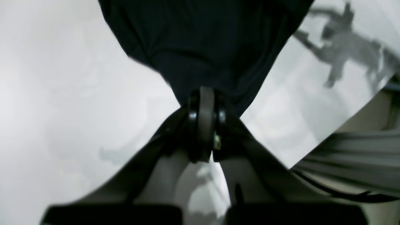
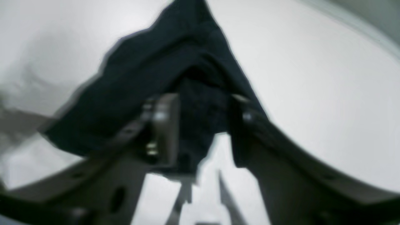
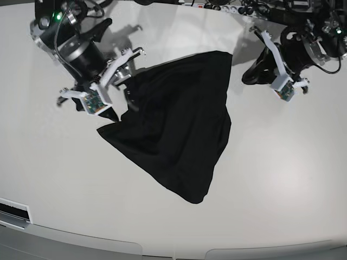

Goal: Layout the t-shirt on the table in an organized manner, then fold the t-shirt properly
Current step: 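Lower both grippers and pinch edges of the black t-shirt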

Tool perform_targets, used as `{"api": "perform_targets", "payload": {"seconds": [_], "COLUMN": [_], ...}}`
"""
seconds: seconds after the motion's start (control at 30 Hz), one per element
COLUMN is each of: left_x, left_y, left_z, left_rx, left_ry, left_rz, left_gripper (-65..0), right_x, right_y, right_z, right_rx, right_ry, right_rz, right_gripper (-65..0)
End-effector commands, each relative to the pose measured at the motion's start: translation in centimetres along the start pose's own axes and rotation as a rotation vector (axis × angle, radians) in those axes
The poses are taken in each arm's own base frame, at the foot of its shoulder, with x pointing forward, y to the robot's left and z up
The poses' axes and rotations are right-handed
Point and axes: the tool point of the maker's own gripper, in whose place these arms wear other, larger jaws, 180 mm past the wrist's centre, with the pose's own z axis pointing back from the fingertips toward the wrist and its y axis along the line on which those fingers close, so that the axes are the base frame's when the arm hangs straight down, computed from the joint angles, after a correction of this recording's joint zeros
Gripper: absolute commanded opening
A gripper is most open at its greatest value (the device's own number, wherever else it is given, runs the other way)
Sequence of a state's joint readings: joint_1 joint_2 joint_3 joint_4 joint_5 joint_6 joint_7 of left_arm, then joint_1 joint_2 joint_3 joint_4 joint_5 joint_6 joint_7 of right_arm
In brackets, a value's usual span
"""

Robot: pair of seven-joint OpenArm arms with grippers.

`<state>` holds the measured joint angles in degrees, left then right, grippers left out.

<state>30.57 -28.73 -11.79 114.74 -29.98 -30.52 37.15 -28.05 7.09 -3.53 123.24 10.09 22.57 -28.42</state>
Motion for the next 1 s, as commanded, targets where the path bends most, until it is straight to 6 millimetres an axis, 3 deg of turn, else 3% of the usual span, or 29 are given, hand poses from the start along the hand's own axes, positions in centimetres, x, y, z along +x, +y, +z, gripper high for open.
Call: {"api": "perform_targets", "payload": {"seconds": [0.0,0.2,0.4,0.57,0.7,0.73,0.83,0.9,0.97], "left_x": [0.1,-3.4,-3.5,-3.5,-3.5,-3.5,-3.5,-3.5,-3.5], "left_y": [-0.2,1.5,1.8,1.8,1.8,1.8,1.8,1.8,1.8], "left_z": [0.0,-0.7,-0.8,-0.8,-0.7,-0.8,-0.7,-0.8,-0.7], "left_rx": [-0.012,0.048,0.061,0.061,0.061,0.061,0.061,0.061,0.061], "left_ry": [-0.011,0.067,0.068,0.068,0.069,0.068,0.068,0.068,0.068], "left_rz": [-0.012,0.068,0.077,0.077,0.077,0.077,0.077,0.077,0.077], "left_gripper": [-65.0,-65.0,-65.0,-65.0,-65.0,-65.0,-65.0,-65.0,-65.0], "right_x": [0.7,-3.0,-6.6,-9.7,-9.2,-9.0,-8.2,-7.2,-4.9], "right_y": [0.1,-0.2,1.6,0.0,-0.9,-0.9,-0.1,-0.3,-0.7], "right_z": [-0.6,-4.9,-8.2,-9.8,-10.0,-10.2,-10.6,-10.7,-10.5], "right_rx": [0.019,0.039,0.079,-0.069,-0.111,-0.104,-0.035,-0.030,-0.028], "right_ry": [-0.032,0.094,0.204,0.331,0.325,0.321,0.311,0.302,0.246], "right_rz": [-0.013,-0.084,-0.152,-0.200,-0.192,-0.186,-0.139,-0.124,-0.092], "right_gripper": [-31.3,-30.3,-30.3,-30.3,-34.5,-39.3,-65.0,-65.0,-65.0]}}
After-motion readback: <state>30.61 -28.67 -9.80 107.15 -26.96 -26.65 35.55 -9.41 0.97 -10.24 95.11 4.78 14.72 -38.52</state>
